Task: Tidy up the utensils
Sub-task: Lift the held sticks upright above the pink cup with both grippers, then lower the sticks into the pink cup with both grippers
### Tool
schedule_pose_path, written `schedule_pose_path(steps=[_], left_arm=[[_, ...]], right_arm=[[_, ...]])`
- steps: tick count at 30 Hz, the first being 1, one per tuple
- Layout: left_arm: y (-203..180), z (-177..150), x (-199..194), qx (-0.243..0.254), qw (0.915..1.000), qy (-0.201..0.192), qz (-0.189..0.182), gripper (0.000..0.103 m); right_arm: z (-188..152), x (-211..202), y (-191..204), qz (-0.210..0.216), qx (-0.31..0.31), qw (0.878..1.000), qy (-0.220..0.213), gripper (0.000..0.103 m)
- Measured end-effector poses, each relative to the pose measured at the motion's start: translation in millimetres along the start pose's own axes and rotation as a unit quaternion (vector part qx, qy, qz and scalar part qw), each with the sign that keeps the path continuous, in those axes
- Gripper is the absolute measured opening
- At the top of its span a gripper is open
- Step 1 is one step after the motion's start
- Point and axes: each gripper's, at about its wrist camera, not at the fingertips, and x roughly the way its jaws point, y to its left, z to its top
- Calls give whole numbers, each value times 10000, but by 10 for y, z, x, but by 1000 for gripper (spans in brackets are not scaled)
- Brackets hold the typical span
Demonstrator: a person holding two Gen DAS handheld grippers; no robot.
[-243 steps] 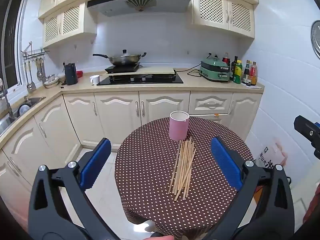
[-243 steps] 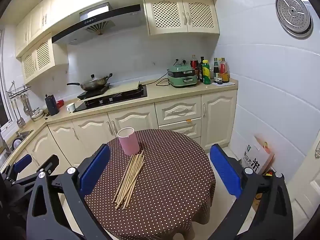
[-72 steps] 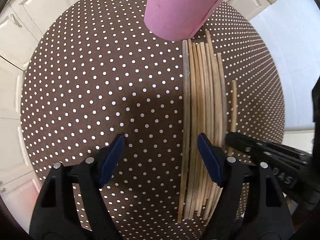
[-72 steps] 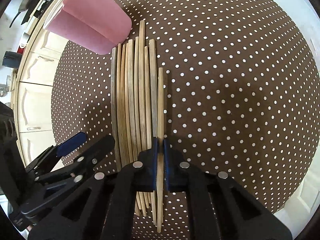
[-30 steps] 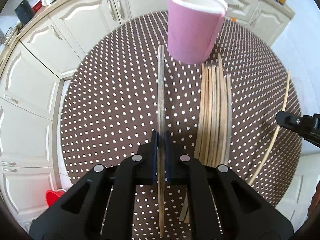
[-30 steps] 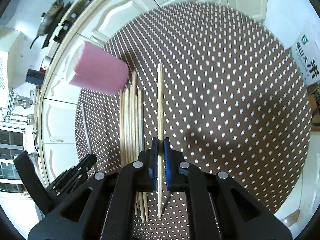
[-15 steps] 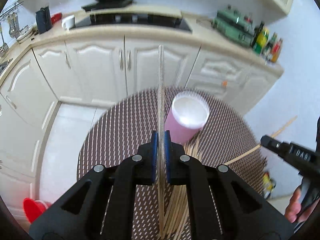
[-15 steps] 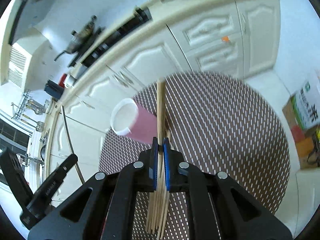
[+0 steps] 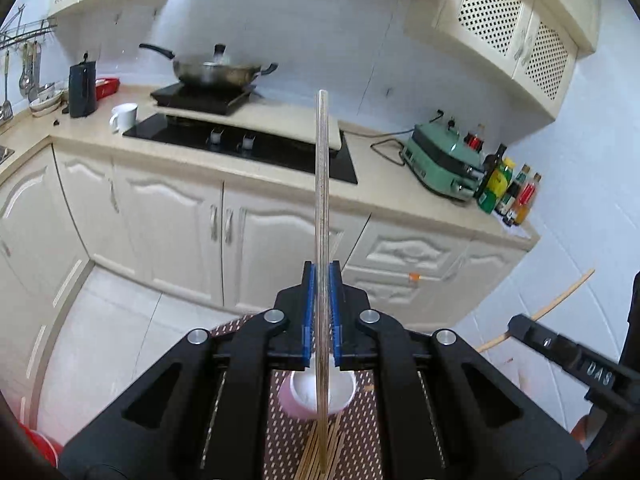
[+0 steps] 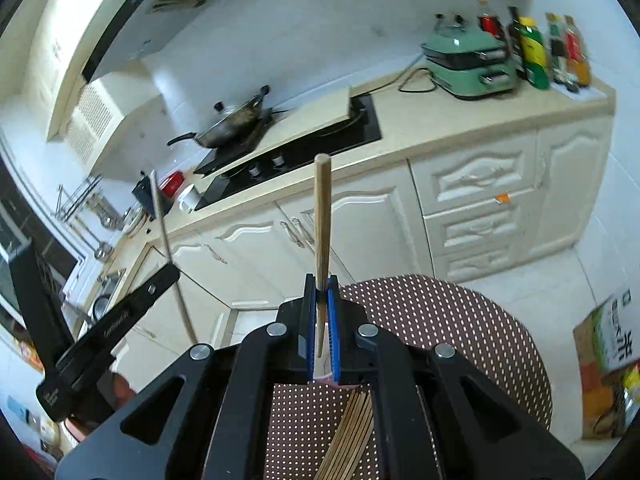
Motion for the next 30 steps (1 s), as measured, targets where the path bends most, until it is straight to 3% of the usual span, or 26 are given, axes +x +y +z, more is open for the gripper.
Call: schedule_pose_path(steps=[4, 10, 20, 30], left_arm=[[-96, 38, 168, 51, 10000, -73, -10, 7], [-147, -97, 568, 116, 9997, 199, 76, 8], [-214, -336, 1153, 320, 9975, 114, 615, 8], [-139, -575, 1469, 512, 9945, 484, 773, 8]], right_arm=[[19, 177, 59, 23, -243, 9995, 177, 4], [-81, 563, 48, -52, -284, 9981, 537, 4], [-285, 1140, -51, -197, -282, 9930, 1131, 4], [-381, 1474, -192, -202, -59, 9892, 1452, 5]])
